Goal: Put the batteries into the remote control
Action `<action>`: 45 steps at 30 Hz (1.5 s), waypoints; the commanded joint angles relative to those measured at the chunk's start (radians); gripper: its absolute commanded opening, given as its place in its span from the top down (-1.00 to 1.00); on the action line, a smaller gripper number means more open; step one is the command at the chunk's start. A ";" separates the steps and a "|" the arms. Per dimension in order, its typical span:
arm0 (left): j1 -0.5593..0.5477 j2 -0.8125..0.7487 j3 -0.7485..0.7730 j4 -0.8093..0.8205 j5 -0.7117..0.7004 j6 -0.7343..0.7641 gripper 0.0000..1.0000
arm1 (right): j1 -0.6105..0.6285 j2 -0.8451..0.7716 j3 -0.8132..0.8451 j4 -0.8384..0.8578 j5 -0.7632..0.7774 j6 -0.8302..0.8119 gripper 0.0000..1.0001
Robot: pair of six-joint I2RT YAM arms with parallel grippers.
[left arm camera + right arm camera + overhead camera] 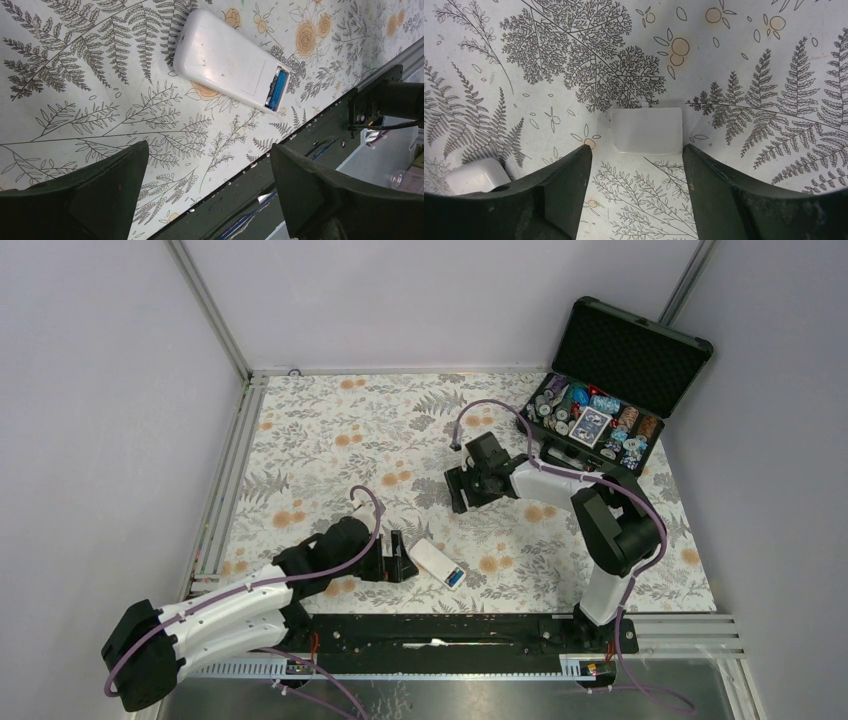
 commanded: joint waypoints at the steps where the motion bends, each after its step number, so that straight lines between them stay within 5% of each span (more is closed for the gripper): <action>1: 0.010 0.007 0.013 0.039 0.002 0.010 -0.98 | 0.030 0.070 -0.002 -0.123 0.061 0.015 -0.48; 24: 0.031 0.047 0.010 0.072 0.022 0.016 -0.98 | 0.092 0.158 0.092 -0.224 0.249 -0.042 -0.21; 29: 0.034 0.051 0.007 0.074 0.026 0.018 -0.98 | 0.097 0.158 0.096 -0.236 0.264 -0.035 0.09; 45: 0.060 -0.011 0.005 0.032 0.014 0.033 -0.98 | 0.146 -0.129 0.044 -0.361 0.191 0.032 0.33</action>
